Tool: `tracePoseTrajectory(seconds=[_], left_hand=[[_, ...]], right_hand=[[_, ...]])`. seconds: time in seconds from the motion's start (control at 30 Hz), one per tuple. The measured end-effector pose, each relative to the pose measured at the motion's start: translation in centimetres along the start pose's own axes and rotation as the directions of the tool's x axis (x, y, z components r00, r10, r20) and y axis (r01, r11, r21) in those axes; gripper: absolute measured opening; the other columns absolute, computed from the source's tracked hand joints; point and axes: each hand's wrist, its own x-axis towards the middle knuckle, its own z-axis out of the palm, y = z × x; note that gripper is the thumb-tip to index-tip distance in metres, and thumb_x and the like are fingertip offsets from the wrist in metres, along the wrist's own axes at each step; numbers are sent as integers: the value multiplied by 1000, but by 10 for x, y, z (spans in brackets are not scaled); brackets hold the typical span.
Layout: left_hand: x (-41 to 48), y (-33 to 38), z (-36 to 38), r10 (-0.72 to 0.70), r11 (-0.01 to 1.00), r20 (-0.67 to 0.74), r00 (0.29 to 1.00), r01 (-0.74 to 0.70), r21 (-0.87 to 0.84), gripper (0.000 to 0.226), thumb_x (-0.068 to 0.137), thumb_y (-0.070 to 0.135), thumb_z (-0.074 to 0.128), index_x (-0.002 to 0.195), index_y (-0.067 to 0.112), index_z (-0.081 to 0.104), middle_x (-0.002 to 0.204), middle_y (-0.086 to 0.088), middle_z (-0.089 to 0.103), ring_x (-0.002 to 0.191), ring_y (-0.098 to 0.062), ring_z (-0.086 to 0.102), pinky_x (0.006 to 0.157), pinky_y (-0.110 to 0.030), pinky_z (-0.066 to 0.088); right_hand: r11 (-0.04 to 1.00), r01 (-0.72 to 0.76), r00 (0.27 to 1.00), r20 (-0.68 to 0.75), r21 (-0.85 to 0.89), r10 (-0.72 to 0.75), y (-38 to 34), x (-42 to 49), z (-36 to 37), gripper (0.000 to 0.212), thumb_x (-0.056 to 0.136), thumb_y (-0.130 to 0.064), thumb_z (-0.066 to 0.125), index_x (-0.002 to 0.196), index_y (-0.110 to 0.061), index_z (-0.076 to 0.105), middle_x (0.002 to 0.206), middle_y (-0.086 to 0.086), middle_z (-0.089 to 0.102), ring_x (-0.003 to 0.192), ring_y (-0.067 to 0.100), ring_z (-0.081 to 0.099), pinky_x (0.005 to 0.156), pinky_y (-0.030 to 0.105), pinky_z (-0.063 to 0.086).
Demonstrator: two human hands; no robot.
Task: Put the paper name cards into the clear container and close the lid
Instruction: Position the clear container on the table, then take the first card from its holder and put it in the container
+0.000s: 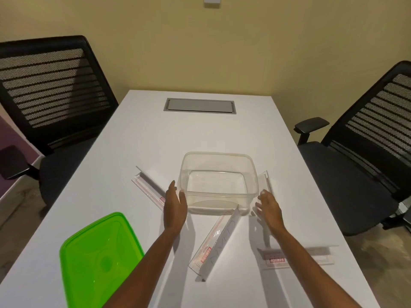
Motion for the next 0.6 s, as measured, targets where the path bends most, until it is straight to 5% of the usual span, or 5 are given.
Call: tracePoseTrajectory(seconds=[0.17,0.33,0.5,0.6], left_hand=[[-48,-15,3,104,993,-1,995,-104,57,47,97,10,43,143,4,34,148,-13,40,135,-30,43,104,-36,44],[-90,-33,11,-26,985,254,967,-18,170,42,99,25,41,139,14,40,132,-8,58,122,-23,56,100,-35,48],[-104,-41,13,-145,958,434,889,17,285,35,98,28,41,121,7,57,122,-11,65,112,-26,61,91,-30,48],[-107,-41,14,-150,965,450,880,31,261,32,97,26,45,109,3,64,115,-12,69,105,-25,63,77,-25,44]], right_hand=[[999,5,996,-92,36,-1,27,-38,8,40,99,-22,39,136,-8,43,105,11,54,100,28,56,94,43,47],[995,-66,998,-9,-77,66,50,-73,18,42,99,-26,38,137,-9,43,115,18,58,101,25,56,72,25,43],[962,-126,985,82,-241,150,61,-98,25,45,99,-27,38,139,-7,40,125,13,55,111,24,53,95,34,42],[951,-161,971,132,-263,201,66,-111,26,45,98,-27,38,139,-7,40,133,16,54,103,20,48,89,30,38]])
